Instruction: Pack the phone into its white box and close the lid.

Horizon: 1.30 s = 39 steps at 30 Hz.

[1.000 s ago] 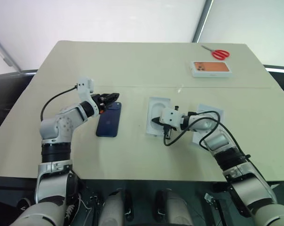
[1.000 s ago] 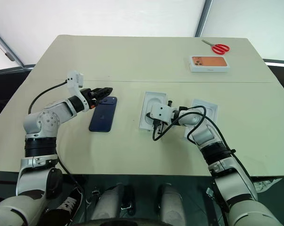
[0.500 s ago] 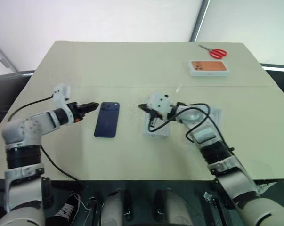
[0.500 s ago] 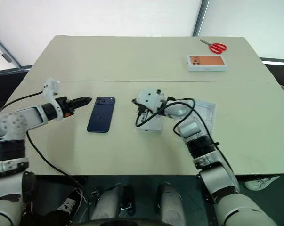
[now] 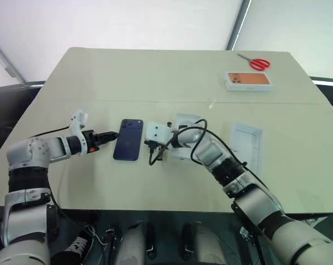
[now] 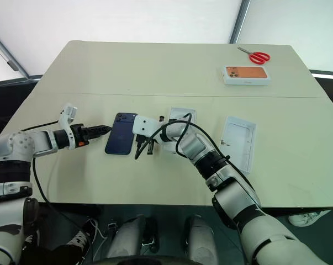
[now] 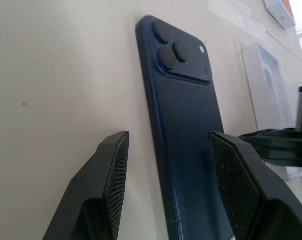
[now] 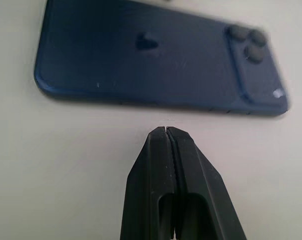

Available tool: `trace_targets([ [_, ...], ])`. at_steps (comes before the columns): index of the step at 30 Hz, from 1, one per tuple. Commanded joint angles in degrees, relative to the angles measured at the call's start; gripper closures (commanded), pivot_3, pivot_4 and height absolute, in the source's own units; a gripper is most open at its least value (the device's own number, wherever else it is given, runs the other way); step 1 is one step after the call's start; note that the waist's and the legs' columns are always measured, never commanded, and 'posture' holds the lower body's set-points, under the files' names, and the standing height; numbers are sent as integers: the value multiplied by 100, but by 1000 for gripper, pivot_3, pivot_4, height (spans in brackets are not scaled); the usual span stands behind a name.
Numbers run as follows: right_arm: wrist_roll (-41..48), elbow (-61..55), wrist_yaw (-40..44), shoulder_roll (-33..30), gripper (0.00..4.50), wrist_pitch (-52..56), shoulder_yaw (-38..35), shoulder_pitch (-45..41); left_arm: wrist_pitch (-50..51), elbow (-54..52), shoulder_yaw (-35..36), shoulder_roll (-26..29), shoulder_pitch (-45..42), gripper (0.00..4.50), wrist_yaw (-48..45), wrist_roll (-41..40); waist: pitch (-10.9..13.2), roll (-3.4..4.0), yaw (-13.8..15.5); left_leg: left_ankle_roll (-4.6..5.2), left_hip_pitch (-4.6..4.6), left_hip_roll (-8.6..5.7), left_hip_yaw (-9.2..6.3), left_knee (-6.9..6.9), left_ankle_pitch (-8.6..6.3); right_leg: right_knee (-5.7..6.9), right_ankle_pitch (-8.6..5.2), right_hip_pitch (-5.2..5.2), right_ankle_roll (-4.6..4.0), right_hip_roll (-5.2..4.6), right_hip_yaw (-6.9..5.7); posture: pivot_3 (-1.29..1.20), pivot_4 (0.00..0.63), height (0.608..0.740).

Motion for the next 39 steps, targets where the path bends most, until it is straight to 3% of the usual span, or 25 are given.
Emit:
trace_targets([
  [1,-298,432,-199,167,4474,-100,179,-236,160,292,-370,-235,-64,1844,95,217,-7,2,4,0,7,0,0,0,0,2,0,6,0,0,0,0,150,738],
  [6,-314,803,-341,367,4474,-221,68,-379,288,335,-663,-346,-124,1844,16,376,-16,2,2,-15,34,0,2,-6,-9,2,-1,29,0,-2,3,0,150,738],
  [19,-316,895,-370,333,4474,-454,-49,-395,841,265,-95,-1183,-291,1844,242,103,-35,12,17,-19,60,-4,2,-13,-11,-1,-1,54,0,-7,6,0,150,738],
  [39,-370,824,-332,280,4474,-593,-31,-276,690,264,468,-554,69,1844,224,-10,-35,10,-184,-42,66,-1,4,-53,2,-5,-2,37,-1,-11,14,0,150,738],
])
